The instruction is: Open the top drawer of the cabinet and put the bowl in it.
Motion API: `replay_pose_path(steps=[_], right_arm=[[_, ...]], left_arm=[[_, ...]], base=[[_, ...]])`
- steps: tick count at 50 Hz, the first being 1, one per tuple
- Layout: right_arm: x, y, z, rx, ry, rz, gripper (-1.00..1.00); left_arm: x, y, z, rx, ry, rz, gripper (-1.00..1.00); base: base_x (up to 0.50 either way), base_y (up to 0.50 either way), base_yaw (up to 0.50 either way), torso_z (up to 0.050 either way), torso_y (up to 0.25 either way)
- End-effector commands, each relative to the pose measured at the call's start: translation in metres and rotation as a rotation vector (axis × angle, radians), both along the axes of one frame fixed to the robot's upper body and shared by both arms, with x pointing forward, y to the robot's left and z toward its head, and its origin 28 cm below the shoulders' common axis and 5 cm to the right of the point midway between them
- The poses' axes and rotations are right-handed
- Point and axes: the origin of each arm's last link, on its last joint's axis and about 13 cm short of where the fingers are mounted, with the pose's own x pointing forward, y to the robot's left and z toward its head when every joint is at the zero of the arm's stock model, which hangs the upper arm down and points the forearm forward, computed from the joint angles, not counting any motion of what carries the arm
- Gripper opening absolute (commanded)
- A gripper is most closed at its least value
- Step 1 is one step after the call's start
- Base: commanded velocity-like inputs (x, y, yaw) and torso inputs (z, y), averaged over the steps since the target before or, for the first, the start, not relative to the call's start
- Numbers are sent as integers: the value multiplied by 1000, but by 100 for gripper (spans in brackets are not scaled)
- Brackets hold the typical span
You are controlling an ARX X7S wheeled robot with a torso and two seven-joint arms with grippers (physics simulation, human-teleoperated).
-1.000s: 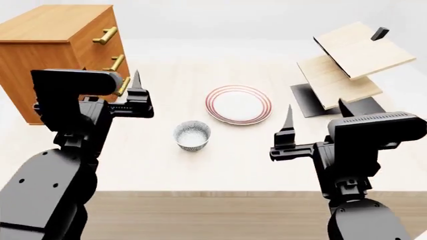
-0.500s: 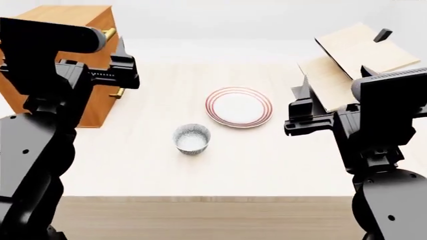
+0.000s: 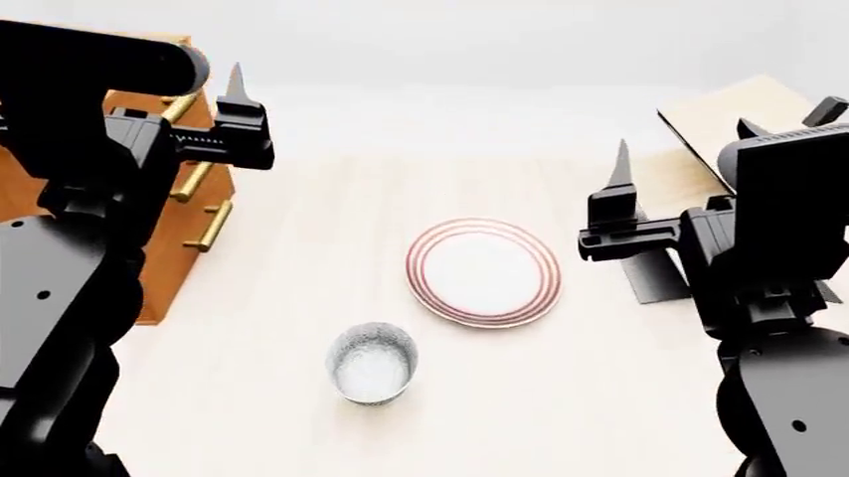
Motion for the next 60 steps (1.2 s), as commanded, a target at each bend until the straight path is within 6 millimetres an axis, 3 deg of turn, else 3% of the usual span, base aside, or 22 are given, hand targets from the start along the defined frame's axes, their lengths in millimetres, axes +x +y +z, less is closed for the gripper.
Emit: replay_pose_path(steps=[1, 20, 30, 60], right_arm=[[0, 0, 2, -3, 0, -2, 100], [0, 0, 1, -4, -4, -11, 100], [1, -1, 0, 4, -15, -15, 100], [6, -2, -15, 25, 2, -18, 100]], left_arm=[[0, 0, 1, 4, -2, 3, 100], [1, 0, -1, 8, 3, 2, 100], [4, 0, -3, 39, 11, 25, 100], [62, 9, -14, 640, 147, 265, 100]], base=[[500, 0, 0, 32, 0], [499, 0, 0, 32, 0], [18, 0, 0, 21, 0], [0, 0, 0, 0, 0]])
